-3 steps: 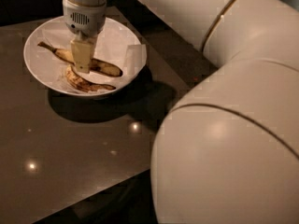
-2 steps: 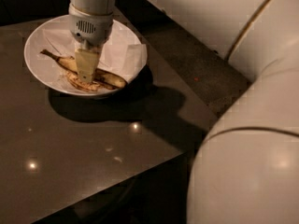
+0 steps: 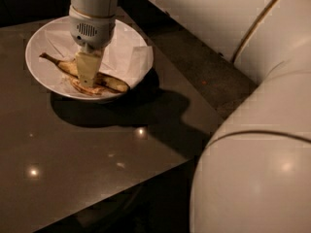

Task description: Pick banana from white bowl

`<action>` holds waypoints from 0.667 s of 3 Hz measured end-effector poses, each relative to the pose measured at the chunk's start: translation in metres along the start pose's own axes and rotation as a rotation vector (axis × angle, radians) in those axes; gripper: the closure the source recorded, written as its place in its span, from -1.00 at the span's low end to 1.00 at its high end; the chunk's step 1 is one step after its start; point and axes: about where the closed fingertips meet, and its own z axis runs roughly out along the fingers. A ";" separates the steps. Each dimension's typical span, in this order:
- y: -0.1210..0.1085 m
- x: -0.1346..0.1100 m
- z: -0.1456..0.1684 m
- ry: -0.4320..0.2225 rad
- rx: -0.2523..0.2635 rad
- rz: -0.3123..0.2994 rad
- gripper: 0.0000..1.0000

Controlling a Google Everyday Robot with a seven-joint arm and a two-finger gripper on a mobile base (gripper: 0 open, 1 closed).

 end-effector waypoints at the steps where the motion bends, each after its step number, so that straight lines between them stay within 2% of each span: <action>1: 0.027 0.004 -0.002 -0.002 -0.013 0.022 1.00; 2: 0.066 0.014 -0.003 -0.008 -0.025 0.078 1.00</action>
Offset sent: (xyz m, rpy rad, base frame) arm -0.1202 -0.0228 0.0001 -0.0025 0.0934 -0.1368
